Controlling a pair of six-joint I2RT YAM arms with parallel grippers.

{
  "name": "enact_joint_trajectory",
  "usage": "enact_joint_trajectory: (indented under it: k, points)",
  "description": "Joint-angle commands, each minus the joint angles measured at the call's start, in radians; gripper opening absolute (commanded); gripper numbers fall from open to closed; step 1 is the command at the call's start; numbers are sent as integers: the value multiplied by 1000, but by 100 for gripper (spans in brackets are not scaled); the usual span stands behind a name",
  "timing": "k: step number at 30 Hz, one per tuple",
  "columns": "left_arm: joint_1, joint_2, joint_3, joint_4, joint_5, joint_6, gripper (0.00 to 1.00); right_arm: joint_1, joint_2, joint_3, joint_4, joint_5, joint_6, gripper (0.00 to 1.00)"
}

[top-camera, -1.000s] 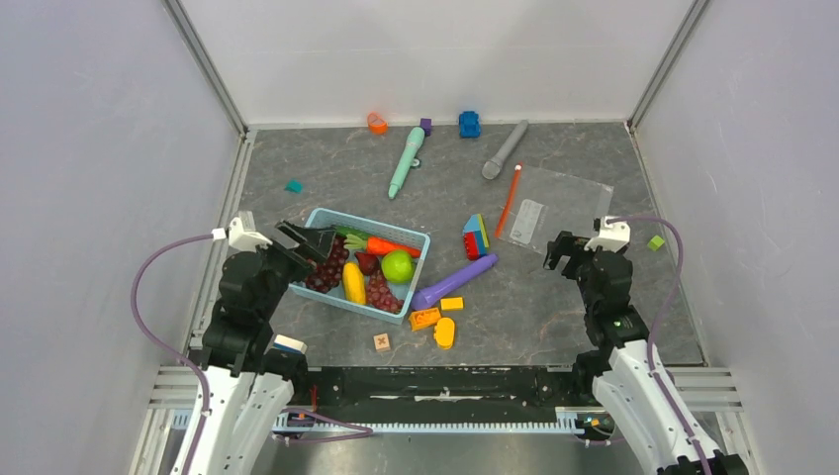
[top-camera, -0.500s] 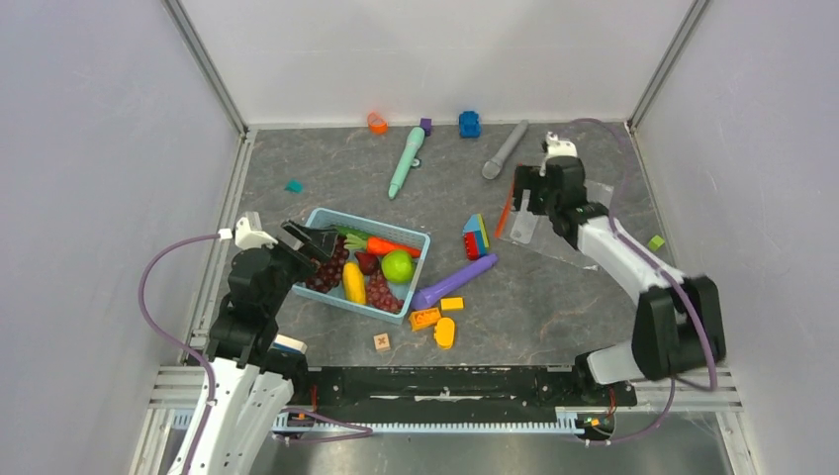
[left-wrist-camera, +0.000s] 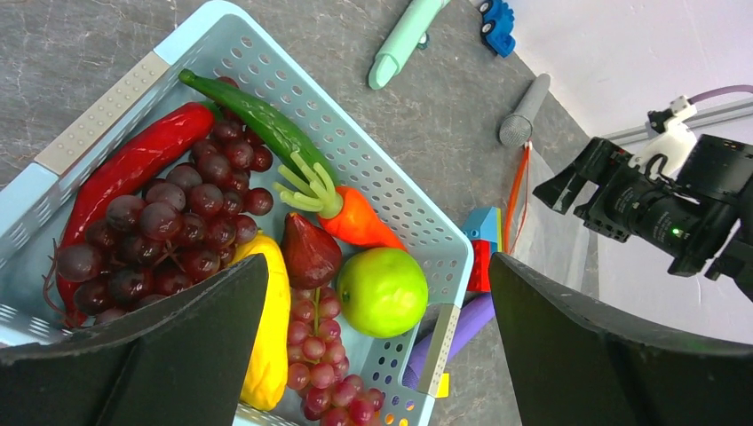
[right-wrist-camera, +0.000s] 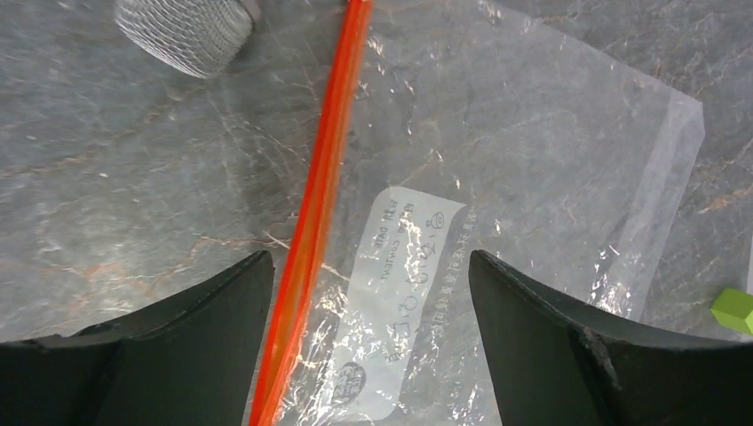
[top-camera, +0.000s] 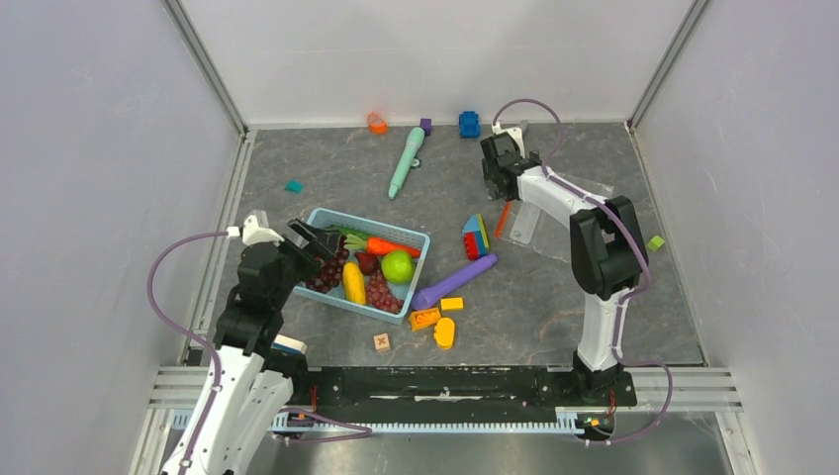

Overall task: Place the food in the zip-top bag and seal the zipper
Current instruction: Pick up the zipper food storage bag at the center of the board.

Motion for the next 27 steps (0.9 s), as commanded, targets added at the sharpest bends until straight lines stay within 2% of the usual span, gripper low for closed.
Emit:
enact_joint_trajectory:
  k: [1,9,13,20,22,24,27]
  points:
    - [3,6,-4,55,9,34,100,-1,50,64,-60,82,-7,86]
    - [3,19,-13,71,15,41,100,-1,110,76,-61,103,-23,80]
    - [3,30,-18,78,13,45,100,-1,127,73,-65,117,-25,71]
    - [3,60,-15,78,17,49,100,-1,107,37,-74,175,-2,33]
    - [3,62,-13,78,18,49,100,-1,92,23,-65,185,0,19]
    - [3,62,-13,78,18,48,100,-1,64,-2,-49,193,-2,0]
    - [3,66,-9,80,32,43,100,-2,-24,-80,4,180,-9,0]
